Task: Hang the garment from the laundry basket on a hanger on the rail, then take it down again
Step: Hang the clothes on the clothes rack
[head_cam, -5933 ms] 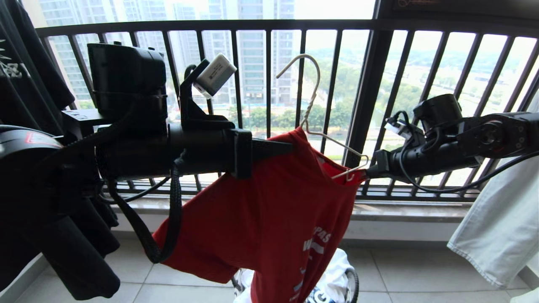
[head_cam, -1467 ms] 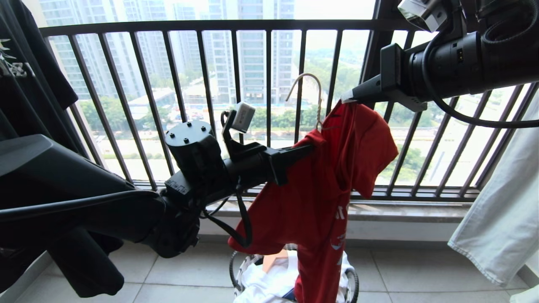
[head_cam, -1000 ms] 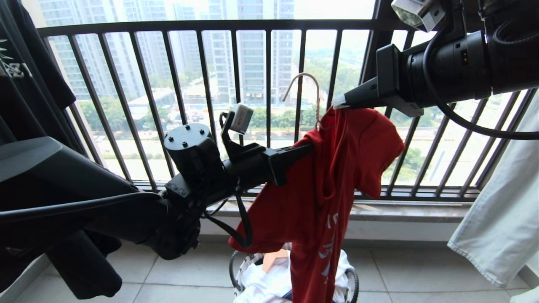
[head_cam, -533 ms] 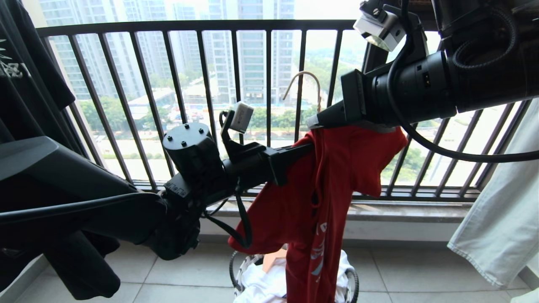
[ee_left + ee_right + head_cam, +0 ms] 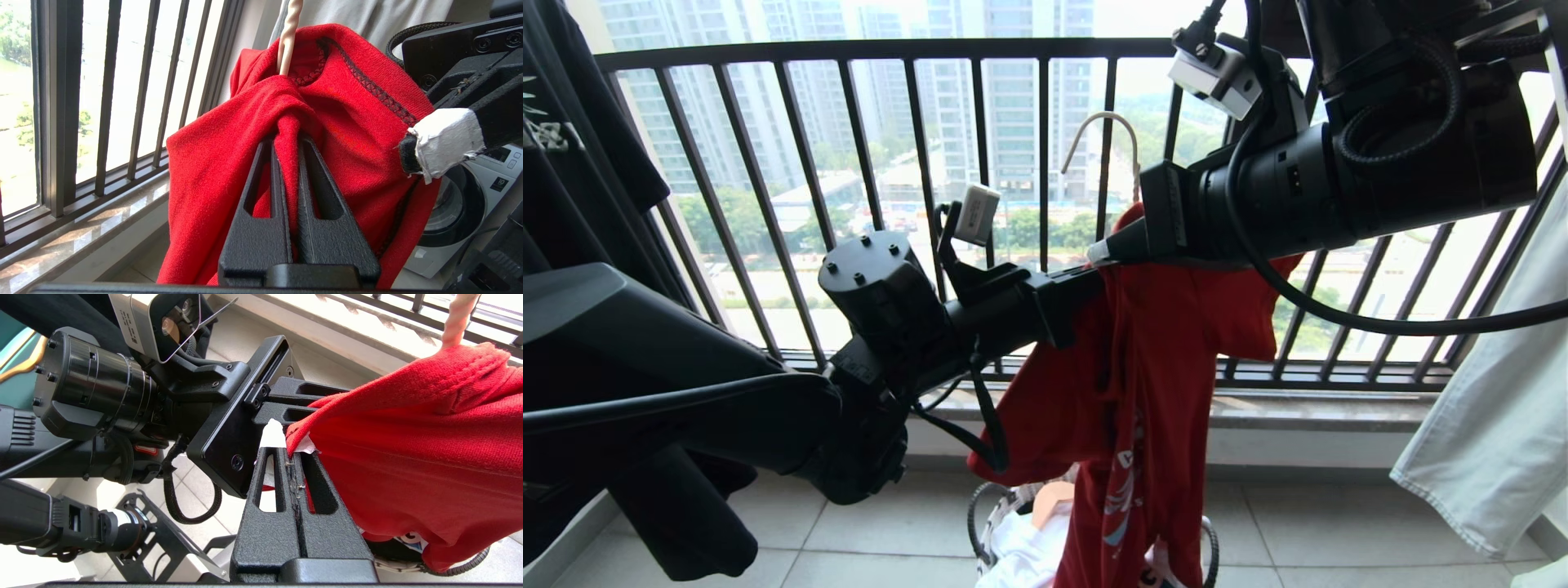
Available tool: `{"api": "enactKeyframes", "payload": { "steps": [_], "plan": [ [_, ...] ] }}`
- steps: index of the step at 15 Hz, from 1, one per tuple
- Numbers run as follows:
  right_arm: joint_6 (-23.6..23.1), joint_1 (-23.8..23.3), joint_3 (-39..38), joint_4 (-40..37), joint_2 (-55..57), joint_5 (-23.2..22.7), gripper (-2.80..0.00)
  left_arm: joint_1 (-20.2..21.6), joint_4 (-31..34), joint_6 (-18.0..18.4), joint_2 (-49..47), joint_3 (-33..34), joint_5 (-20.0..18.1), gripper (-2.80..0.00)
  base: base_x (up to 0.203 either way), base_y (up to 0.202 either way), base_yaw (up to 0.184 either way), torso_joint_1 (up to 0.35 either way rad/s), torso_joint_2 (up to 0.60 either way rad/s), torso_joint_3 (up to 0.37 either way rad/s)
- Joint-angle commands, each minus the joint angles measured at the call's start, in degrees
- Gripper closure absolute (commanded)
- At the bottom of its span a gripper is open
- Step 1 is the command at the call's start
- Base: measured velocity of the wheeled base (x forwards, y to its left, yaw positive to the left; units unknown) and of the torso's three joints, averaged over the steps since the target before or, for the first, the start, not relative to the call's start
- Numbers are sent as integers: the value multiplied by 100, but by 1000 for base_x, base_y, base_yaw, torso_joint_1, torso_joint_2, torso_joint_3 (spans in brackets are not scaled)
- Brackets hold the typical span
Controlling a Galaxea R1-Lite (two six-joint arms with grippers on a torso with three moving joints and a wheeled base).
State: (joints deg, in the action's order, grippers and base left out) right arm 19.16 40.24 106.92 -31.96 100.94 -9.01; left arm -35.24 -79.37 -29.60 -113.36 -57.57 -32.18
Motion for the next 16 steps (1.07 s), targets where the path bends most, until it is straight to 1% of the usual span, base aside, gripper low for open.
{"api": "enactKeyframes", "payload": {
  "steps": [1,3,5,9,11,16],
  "plan": [
    [9,1,13,-29,31,69,0,3,-43,-23,-11,9,-16,0,0,0,0,0,0,0],
    [-20,1,13,-37,14,369,0,5,-43,-20,-19,0,-16,0,0,0,0,0,0,0],
    [-171,1,13,-59,-10,711,0,8,-43,-20,-37,0,-16,0,0,0,0,0,0,0],
    [-324,73,13,-351,-212,1078,0,17,-52,-20,-160,-70,-16,0,0,0,0,0,0,0],
    [-493,237,13,-550,-183,1545,0,17,-52,-20,-151,-70,-7,0,0,0,0,0,0,0],
    [-1116,692,52,-684,-75,2751,0,17,-61,-11,-125,-70,-7,0,0,0,0,0,0,0]
  ]
}}
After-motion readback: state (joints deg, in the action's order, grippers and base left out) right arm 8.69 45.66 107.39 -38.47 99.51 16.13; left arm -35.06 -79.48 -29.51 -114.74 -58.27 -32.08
